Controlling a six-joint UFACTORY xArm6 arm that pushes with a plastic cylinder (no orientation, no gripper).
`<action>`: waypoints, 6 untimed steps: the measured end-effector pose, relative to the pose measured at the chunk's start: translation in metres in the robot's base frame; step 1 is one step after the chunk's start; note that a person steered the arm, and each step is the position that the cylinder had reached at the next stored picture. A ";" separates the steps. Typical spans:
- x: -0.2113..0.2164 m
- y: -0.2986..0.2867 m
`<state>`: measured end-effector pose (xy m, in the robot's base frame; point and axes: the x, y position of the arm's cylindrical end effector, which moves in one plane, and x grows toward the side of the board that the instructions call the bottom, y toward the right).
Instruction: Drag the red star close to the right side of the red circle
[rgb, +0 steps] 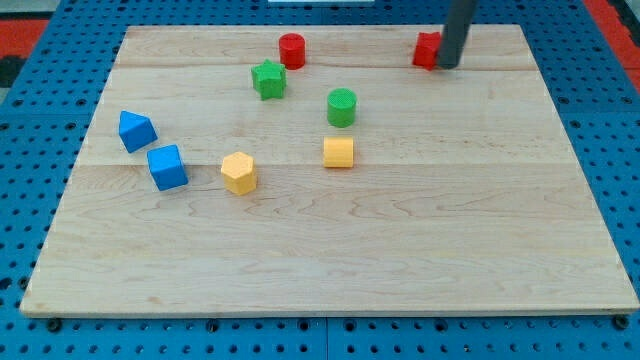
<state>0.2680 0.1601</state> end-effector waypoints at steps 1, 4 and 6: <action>-0.021 0.082; -0.021 -0.114; 0.041 -0.141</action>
